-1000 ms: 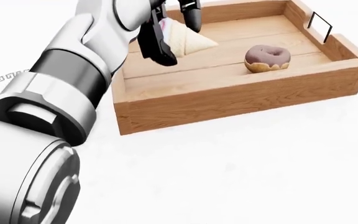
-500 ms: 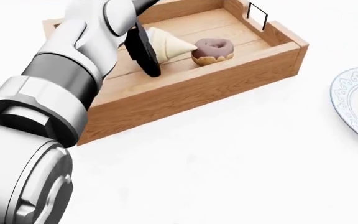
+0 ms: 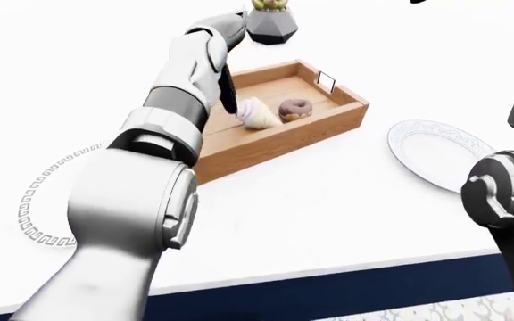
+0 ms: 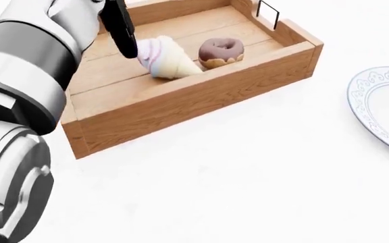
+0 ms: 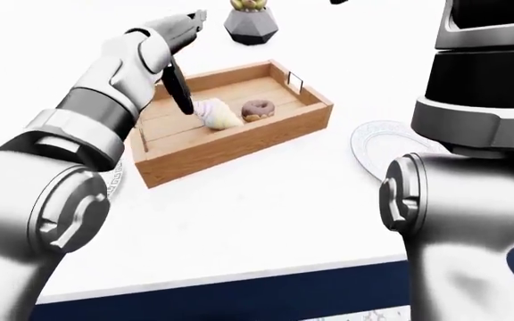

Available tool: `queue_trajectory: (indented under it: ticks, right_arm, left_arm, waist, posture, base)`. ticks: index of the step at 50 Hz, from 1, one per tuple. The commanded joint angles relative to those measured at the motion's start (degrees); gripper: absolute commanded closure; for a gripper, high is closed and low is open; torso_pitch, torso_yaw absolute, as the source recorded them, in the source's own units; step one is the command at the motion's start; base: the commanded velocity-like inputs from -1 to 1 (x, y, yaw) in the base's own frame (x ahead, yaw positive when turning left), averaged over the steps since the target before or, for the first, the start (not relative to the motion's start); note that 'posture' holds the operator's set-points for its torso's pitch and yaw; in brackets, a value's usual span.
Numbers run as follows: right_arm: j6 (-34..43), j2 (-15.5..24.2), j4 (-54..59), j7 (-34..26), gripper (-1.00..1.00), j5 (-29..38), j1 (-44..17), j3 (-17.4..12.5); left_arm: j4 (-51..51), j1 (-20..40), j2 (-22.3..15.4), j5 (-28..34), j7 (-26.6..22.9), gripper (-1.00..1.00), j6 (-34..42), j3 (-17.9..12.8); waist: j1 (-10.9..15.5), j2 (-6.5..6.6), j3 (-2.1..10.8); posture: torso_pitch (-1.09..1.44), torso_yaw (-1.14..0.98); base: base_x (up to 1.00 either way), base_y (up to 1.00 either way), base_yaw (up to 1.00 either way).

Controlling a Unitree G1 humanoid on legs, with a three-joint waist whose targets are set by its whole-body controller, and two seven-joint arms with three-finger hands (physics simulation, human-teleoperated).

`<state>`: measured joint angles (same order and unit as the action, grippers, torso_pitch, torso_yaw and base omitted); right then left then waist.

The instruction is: Move the dessert items from the plate to the tray.

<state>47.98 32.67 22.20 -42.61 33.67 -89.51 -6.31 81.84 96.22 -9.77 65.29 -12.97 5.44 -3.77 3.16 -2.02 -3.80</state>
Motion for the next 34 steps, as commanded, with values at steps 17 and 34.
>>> queue_trajectory:
  ticks: [17,34]
  right_arm:
    - [-2.1,-1.0,1.7,4.9,-1.00,-1.4,-4.5,-0.6]
    - [4.8,1.3,-6.6,4.3,-1.00,-2.5,-2.7,-0.7]
  left_arm:
    - [-5.5,11.9,-9.6,-23.5,-11.1,-1.00,2.2,-11.1]
    - [-25.4,6.1,-23.6,-40.5,-23.5,-1.00,12.8,-5.5]
  waist:
    - [0.2,0.61,1.55]
    - [0.3,1.17,0.75]
  posture:
    - [0.00,0.09]
    - [0.00,0.09]
  base:
    - [0.00,0.00,0.00]
    - [0.00,0.00,0.00]
